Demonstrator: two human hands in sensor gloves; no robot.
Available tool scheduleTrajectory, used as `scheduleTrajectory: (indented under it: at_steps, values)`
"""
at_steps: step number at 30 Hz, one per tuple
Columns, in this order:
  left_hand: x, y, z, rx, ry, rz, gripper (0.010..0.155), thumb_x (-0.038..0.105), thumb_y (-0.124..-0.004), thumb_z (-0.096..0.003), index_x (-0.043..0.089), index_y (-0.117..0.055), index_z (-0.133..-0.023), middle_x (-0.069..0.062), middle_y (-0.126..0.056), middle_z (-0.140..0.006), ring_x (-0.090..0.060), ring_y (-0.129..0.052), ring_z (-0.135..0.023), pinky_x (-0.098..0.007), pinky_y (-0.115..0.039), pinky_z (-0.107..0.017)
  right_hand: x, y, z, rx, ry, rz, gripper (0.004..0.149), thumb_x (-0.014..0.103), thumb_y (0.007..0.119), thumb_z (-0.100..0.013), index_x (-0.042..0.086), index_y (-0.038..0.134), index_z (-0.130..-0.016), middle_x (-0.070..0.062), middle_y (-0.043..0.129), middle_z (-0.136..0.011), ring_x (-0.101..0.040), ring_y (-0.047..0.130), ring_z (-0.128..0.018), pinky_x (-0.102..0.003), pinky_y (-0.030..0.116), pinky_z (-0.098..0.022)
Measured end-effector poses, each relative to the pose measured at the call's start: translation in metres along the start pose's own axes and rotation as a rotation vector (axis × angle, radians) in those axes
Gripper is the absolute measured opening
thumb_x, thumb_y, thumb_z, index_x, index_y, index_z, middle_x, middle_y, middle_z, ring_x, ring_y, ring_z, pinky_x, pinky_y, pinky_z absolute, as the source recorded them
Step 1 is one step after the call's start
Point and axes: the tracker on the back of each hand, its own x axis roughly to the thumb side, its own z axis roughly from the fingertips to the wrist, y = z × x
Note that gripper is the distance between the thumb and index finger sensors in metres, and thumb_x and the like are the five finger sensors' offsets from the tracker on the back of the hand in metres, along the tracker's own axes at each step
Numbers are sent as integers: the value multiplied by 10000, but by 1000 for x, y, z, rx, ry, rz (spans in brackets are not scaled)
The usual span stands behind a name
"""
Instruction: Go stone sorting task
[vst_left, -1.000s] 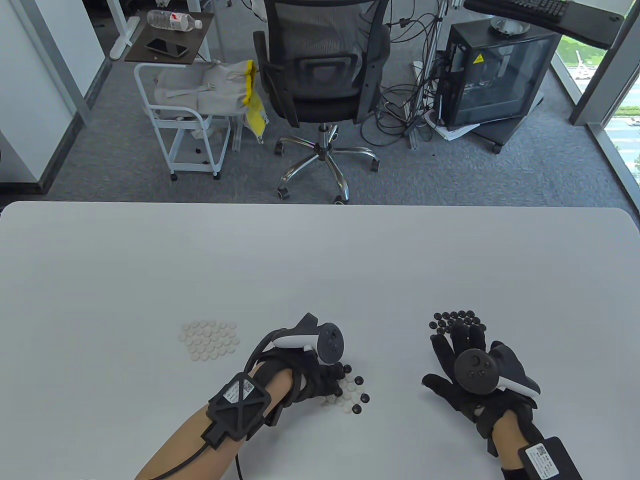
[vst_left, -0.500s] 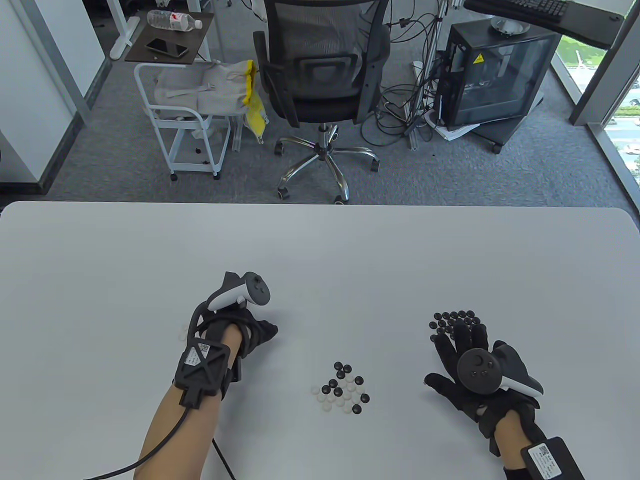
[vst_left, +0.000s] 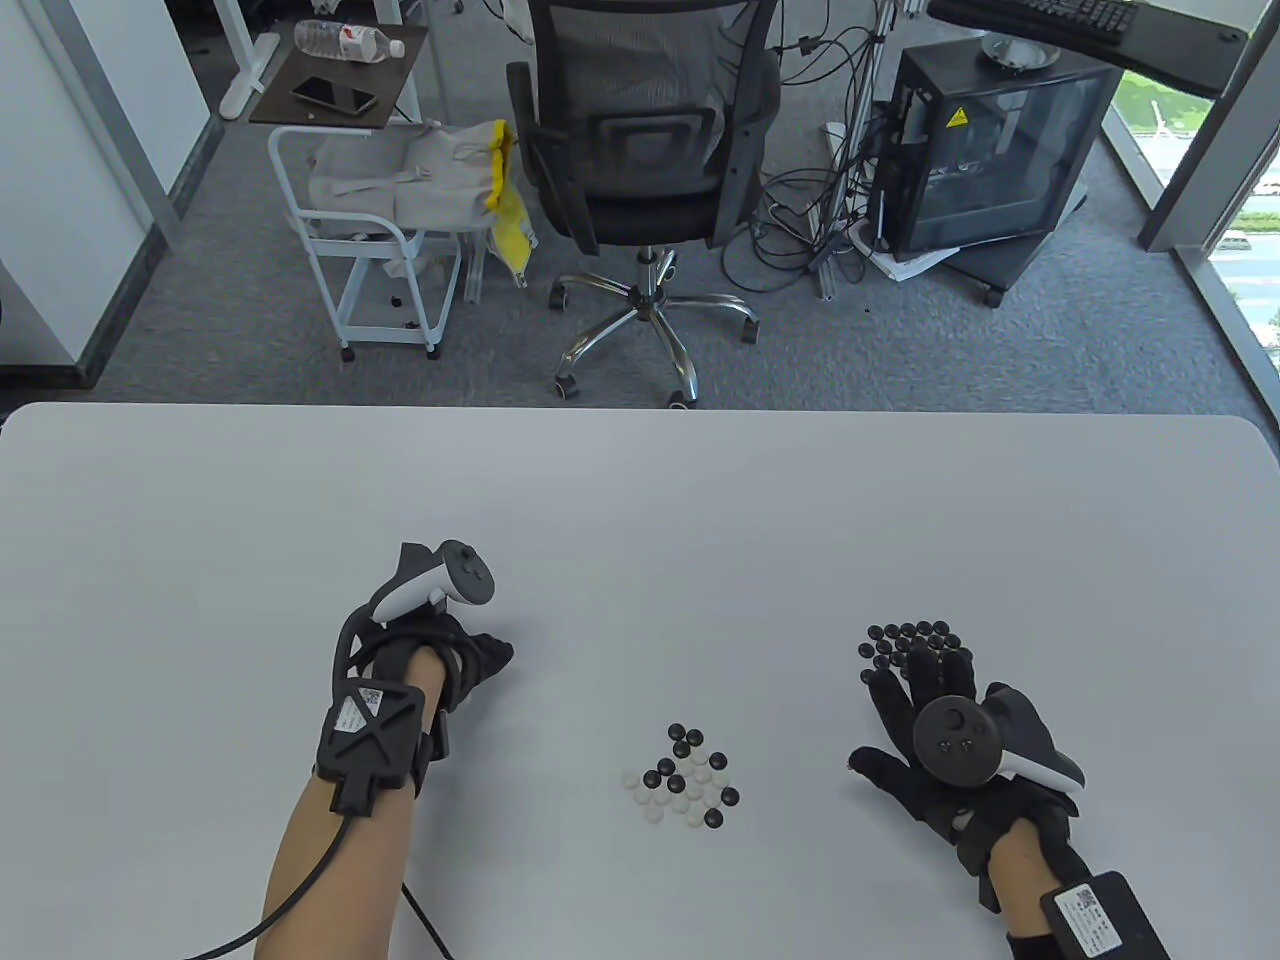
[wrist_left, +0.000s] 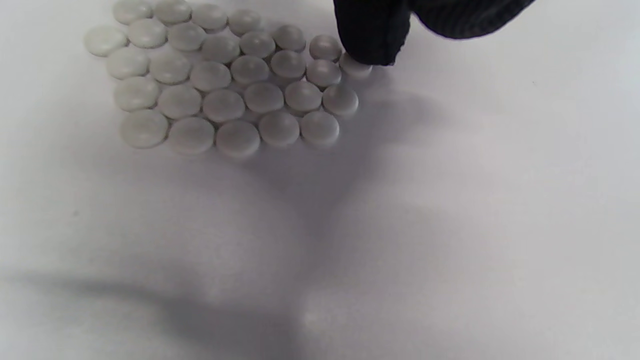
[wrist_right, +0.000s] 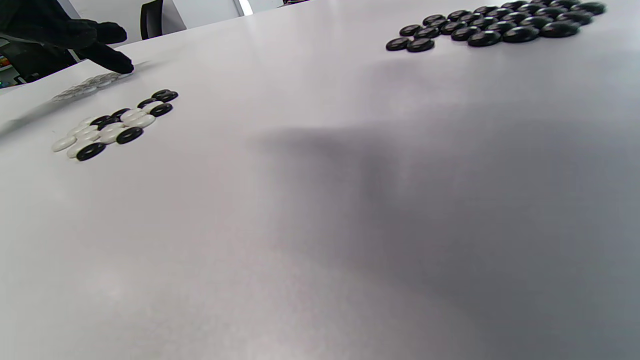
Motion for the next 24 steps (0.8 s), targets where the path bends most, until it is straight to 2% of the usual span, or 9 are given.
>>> scheduleTrajectory:
  at_steps: [5,14,24]
  values:
    - [4,1,7,8,-11,-25,681,540,-504,-504,323,-557,-1147,-180,174,-1095,-516,226,-903,-807,14,-549,0,0,-1,0,-3,-1,856,518,477,-631,-65,158,-1172,-478,-66,-1057,-701,-101,-871,-897,29,-483]
    - [50,-6,45,45,-234,-166,679,540,-514,-505,300,-615,-1133,-198,124,-1117,-527,189,-915,-812,-20,-555,1,0,-1,3,-1,-1,855,518,476,-632,-64,162,-1173,-478,-65,-1057,-702,-99,-872,-897,29,-483]
    - [102,-45,78,3,-418,-348,670,536,-527,-504,290,-671,-1111,-218,47,-1141,-543,129,-936,-815,-57,-555,1,0,-1,6,-2,0,854,517,477,-632,-66,175,-1177,-477,-63,-1058,-701,-97,-873,-897,30,-483]
